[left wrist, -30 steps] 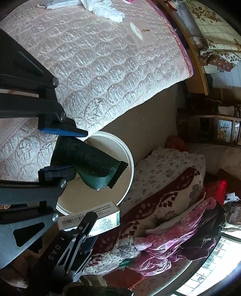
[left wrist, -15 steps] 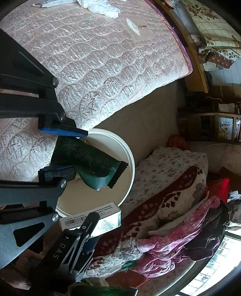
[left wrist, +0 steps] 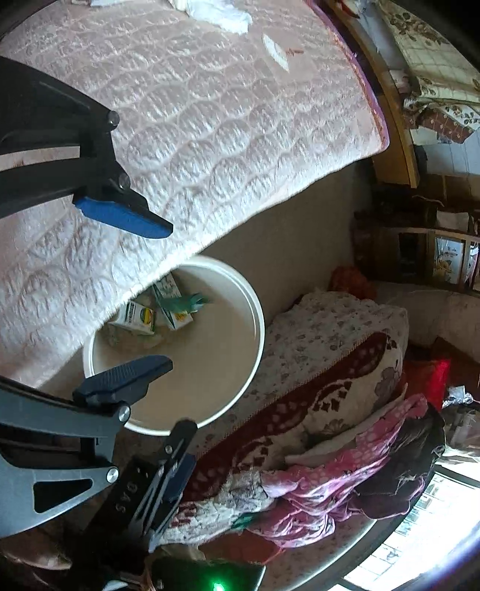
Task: Collect trash
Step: 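Move both open tools back over the remaining trash on the bed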
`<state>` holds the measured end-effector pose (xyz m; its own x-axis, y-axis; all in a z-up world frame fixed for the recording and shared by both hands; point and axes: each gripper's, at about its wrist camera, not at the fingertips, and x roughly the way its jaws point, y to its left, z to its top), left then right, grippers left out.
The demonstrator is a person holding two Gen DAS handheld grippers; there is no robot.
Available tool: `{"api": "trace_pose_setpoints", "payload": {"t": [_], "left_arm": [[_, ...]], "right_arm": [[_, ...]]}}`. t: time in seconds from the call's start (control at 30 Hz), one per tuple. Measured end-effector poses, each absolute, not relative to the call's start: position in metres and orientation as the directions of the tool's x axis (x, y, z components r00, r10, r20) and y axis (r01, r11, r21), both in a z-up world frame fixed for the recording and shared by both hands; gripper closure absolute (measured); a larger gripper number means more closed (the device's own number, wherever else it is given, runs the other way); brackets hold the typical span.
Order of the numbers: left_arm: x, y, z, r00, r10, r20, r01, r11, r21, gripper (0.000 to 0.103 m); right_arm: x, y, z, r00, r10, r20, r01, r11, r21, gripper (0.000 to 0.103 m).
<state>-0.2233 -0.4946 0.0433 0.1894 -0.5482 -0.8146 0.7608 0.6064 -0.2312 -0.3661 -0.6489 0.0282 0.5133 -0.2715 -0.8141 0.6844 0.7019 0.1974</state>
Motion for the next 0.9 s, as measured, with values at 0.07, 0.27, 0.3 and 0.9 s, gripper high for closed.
{"api": "trace_pose_setpoints", "payload": {"t": [0.07,0.27,0.3,0.9], "left_arm": [[-0.222,-0.489,0.044,0.195,-0.546,-0.815,0.760,0.609,-0.226,0.036],[-0.219,-0.464,0.054,0.265,-0.532,-0.804,0.743,0.644,-0.182,0.037],[-0.218,-0.460,0.056,0.277,-0.528,-0.803,0.740,0.650,-0.172,0.037],[-0.198,-0.367,0.076,0.451,-0.449,-0.771,0.647,0.760,-0.064,0.036]], "right_arm": [[-0.367,-0.645,0.030,0.517,-0.274,-0.811,0.681,0.705,0.195,0.034],[-0.369,-0.633,0.035,0.521,-0.281,-0.806,0.671,0.718,0.184,0.034],[-0.369,-0.631,0.037,0.522,-0.284,-0.805,0.671,0.719,0.181,0.034],[-0.334,-0.559,0.059,0.578,-0.223,-0.785,0.552,0.816,0.174,0.034]]}}
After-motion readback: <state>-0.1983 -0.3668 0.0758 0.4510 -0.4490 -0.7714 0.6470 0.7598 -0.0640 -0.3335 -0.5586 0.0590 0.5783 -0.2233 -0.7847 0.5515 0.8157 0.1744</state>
